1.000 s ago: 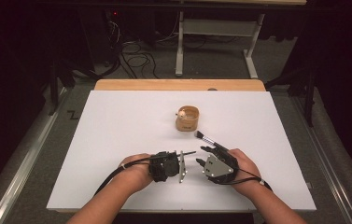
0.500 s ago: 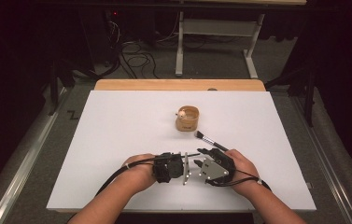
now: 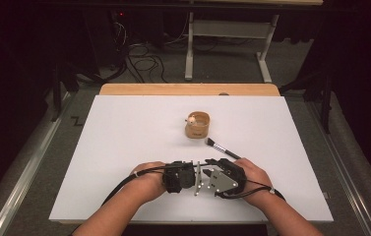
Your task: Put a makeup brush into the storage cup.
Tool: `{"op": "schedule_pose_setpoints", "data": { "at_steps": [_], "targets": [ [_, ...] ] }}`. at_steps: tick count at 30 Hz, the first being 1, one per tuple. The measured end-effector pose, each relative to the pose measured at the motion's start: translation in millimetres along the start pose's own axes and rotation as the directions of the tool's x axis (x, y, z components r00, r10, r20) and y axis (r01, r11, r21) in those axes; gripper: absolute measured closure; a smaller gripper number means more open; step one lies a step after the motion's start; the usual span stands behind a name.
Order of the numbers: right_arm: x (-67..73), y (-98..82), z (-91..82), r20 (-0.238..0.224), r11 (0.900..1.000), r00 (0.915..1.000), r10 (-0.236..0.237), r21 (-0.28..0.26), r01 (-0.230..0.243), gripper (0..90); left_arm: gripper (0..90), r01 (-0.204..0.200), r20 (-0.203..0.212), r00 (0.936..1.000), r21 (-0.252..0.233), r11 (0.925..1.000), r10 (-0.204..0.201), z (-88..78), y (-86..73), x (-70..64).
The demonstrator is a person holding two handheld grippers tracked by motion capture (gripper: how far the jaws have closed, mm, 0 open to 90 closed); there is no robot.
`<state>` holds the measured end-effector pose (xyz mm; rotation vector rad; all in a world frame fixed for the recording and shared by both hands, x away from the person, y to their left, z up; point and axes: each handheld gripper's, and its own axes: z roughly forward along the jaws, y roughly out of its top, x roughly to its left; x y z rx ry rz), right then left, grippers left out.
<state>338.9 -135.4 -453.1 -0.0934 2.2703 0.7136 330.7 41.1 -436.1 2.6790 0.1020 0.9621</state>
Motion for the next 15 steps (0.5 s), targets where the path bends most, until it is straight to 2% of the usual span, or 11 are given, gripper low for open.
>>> {"op": "schedule_pose_setpoints", "data": {
  "at_steps": [3,8,13,15],
  "targets": [
    [0.3,1.1,0.5,-0.003,1.000,0.9997,-0.023,-0.004,0.023,64.8,82.6,-0.004,-0.002,1.0000,0.002,1.0000,0.004,-0.1,-0.7,0.1],
    [-0.2,1.8,0.9,-0.007,1.000,0.9996,-0.028,-0.003,0.028,65.2,82.6,-0.007,-0.001,1.0000,0.004,1.0000,0.007,0.4,-2.4,0.6],
    [-0.3,3.0,1.4,-0.020,1.000,0.9996,-0.020,0.000,0.020,67.2,82.6,-0.035,-0.005,0.9994,0.012,0.9993,0.035,0.0,-2.7,-0.9],
    [-0.8,3.2,2.2,-0.023,1.000,0.9993,-0.031,-0.005,0.030,68.4,82.6,-0.061,-0.002,0.9981,0.030,0.9977,0.061,-1.7,-2.0,-0.1]
  ]
}}
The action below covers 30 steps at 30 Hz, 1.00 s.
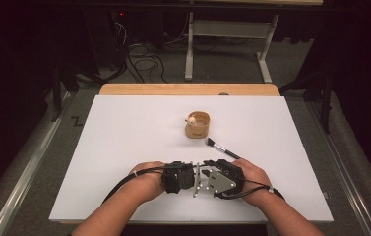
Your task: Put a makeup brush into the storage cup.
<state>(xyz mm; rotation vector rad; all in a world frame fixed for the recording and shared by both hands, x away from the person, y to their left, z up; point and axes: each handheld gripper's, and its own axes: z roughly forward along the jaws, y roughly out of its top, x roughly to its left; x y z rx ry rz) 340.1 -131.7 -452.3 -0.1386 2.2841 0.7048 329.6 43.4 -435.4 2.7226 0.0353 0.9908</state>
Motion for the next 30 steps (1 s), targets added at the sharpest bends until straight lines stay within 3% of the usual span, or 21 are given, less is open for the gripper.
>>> {"op": "schedule_pose_setpoints", "data": {
  "at_steps": [8,12,13,14,15,25,30],
  "targets": [
    [2.3,0.2,2.2,-0.023,1.000,0.9995,-0.019,0.016,0.020,72.5,82.6,-0.026,-0.004,0.9997,-0.007,0.9996,0.026,-0.6,0.6,-2.6],
    [1.9,-0.5,5.1,-0.035,0.999,0.9989,-0.030,0.018,0.031,73.0,82.6,-0.012,-0.002,0.9999,-0.025,0.9996,0.012,-0.1,0.8,-4.5],
    [7.1,0.8,5.8,-0.040,0.999,0.9984,0.040,0.009,-0.039,73.5,82.6,-0.012,-0.001,0.9999,-0.025,0.9996,0.012,-0.1,0.7,-4.5],
    [5.8,0.6,5.9,-0.038,1.000,0.9991,0.019,0.011,-0.019,73.9,82.6,-0.012,-0.001,0.9999,-0.025,0.9996,0.012,-0.1,0.7,-4.5],
    [0.4,-0.6,5.3,-0.029,0.998,0.9978,-0.060,0.025,0.061,74.4,82.6,-0.007,0.001,1.0000,-0.032,0.9995,0.008,-0.6,0.6,-4.6],
    [3.6,0.1,7.8,-0.042,0.999,0.9985,-0.035,0.013,0.035,78.4,82.6,-0.012,0.008,0.9999,-0.055,0.9984,0.013,-2.5,0.1,-5.6],
    [2.3,-0.1,7.4,-0.054,0.997,0.9960,-0.072,0.009,0.072,82.2,82.6,-0.025,0.006,0.9997,-0.055,0.9982,0.025,-2.4,-0.5,-6.6]
  ]
}}
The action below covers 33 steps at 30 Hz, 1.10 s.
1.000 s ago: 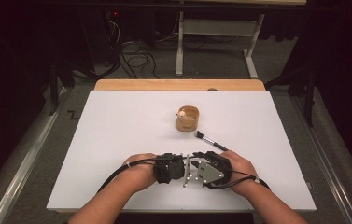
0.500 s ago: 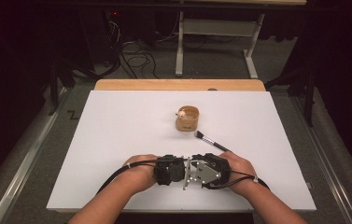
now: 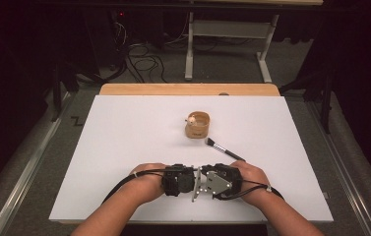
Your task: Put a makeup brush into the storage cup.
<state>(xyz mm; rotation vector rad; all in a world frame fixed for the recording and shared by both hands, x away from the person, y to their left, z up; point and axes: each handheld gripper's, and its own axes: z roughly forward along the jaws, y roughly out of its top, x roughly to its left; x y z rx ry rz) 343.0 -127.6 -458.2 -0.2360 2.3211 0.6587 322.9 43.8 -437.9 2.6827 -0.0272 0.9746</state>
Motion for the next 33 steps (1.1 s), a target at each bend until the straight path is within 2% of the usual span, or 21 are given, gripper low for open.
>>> {"op": "schedule_pose_setpoints", "data": {
  "at_steps": [3,8,13,14,19,22,23,24,25,27,29,31,33],
  "targets": [
    [1.3,0.5,0.5,-0.008,1.000,1.0000,-0.001,0.003,0.001,83.7,82.5,-0.007,-0.001,1.0000,0.006,1.0000,0.007,0.4,0.0,-0.5],
    [3.2,2.1,0.9,-0.015,0.999,0.9990,-0.042,0.009,0.042,85.6,82.1,-0.013,0.000,0.9999,0.010,0.9999,0.013,1.8,0.0,-1.1],
    [2.3,1.5,-1.4,-0.020,1.000,0.9996,-0.020,0.018,0.020,85.7,81.2,0.000,-0.006,1.0000,-0.005,1.0000,0.000,0.8,-0.2,-0.2],
    [0.9,1.4,-1.1,-0.016,0.999,0.9994,-0.032,0.005,0.032,85.7,81.2,-0.013,-0.003,0.9999,0.005,0.9999,0.013,0.0,-0.1,0.8],
    [0.5,1.4,-2.7,-0.021,1.000,0.9993,-0.031,0.004,0.031,85.8,78.6,-0.021,0.001,0.9998,0.015,0.9997,0.021,0.5,-0.7,1.3],
    [1.6,2.0,-3.5,-0.026,1.000,0.9992,-0.030,0.001,0.030,85.8,71.7,-0.041,-0.003,0.9992,0.038,0.9985,0.041,-0.5,-0.9,3.8],
    [2.0,2.1,-3.6,-0.026,0.999,0.9992,-0.032,0.002,0.032,85.9,66.0,-0.029,-0.003,0.9996,0.031,0.9991,0.029,-1.3,-1.3,4.7],
    [2.1,2.2,-3.6,-0.026,1.000,0.9992,-0.031,0.003,0.031,85.9,64.2,-0.029,-0.003,0.9996,0.031,0.9991,0.029,-1.3,-1.3,4.7],
    [2.1,2.1,-3.5,-0.026,1.000,0.9992,-0.031,0.004,0.031,85.9,61.7,-0.002,-0.005,1.0000,0.010,1.0000,0.002,-0.7,-2.0,4.5],
    [1.8,1.9,-3.4,-0.027,0.999,0.9991,-0.034,0.004,0.034,85.9,57.4,0.014,-0.006,0.9999,0.000,0.9999,-0.014,-1.0,-2.8,4.6],
    [1.7,1.8,-3.4,-0.031,0.999,0.9990,-0.032,0.004,0.032,85.9,55.6,0.013,-0.008,0.9999,0.003,0.9999,-0.013,-1.5,-3.1,5.1],
    [1.5,1.6,-3.2,-0.031,1.000,0.9991,-0.028,0.003,0.028,85.9,49.8,0.011,-0.013,0.9999,0.009,0.9999,-0.011,-3.2,-3.8,6.6],
    [1.9,1.4,-3.8,-0.031,1.000,0.9993,-0.020,0.009,0.020,86.0,48.4,0.022,-0.009,0.9997,-0.001,0.9998,-0.022,-4.0,-4.8,7.5]
  ]
}}
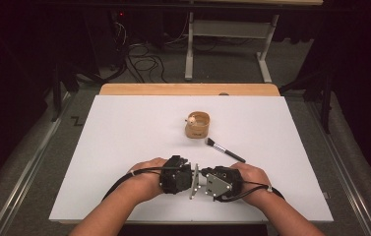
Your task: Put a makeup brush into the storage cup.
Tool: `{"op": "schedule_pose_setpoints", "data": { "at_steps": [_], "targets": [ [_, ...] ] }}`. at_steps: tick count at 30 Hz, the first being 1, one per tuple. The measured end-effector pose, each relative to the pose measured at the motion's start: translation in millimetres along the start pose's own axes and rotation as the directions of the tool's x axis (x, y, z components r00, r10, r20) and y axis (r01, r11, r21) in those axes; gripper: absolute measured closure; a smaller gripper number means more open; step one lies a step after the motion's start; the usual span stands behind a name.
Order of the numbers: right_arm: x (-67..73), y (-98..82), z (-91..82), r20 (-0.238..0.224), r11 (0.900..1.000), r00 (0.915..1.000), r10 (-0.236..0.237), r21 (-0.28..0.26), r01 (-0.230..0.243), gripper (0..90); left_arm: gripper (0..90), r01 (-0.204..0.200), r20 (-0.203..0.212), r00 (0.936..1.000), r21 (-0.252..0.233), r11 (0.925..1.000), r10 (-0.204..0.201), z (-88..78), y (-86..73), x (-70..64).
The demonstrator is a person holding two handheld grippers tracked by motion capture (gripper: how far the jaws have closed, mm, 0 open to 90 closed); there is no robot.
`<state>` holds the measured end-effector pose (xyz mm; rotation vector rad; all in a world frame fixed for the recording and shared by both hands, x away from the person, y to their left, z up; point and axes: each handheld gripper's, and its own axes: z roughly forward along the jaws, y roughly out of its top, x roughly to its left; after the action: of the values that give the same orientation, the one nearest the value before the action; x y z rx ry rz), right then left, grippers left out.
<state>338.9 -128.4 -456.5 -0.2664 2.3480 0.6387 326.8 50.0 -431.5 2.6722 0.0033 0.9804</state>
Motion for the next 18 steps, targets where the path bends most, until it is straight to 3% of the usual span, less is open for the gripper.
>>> {"op": "schedule_pose_setpoints", "data": {
  "at_steps": [4,11,13,18],
  "targets": [
    [-2.0,-1.0,-0.5,0.002,1.000,1.0000,-0.006,-0.001,0.006,86.0,44.7,0.027,0.000,0.9996,-0.012,0.9996,-0.027,-1.3,-2.7,1.9],
    [-3.9,-3.3,-2.3,-0.005,1.000,0.9998,0.022,-0.002,-0.022,86.0,35.6,0.092,-0.004,0.9957,-0.042,0.9949,-0.093,-4.8,-12.9,7.6],
    [-4.3,-3.7,-2.9,-0.003,1.000,0.9997,0.026,-0.002,-0.026,86.0,34.0,0.145,0.001,0.9895,-0.062,0.9875,-0.145,-6.3,-20.1,10.3],
    [-4.2,-4.2,-3.8,-0.006,0.999,0.9991,0.041,-0.001,-0.041,86.0,32.5,0.193,0.003,0.9812,-0.088,0.9773,-0.193,-6.7,-30.2,12.1]
  ]
}}
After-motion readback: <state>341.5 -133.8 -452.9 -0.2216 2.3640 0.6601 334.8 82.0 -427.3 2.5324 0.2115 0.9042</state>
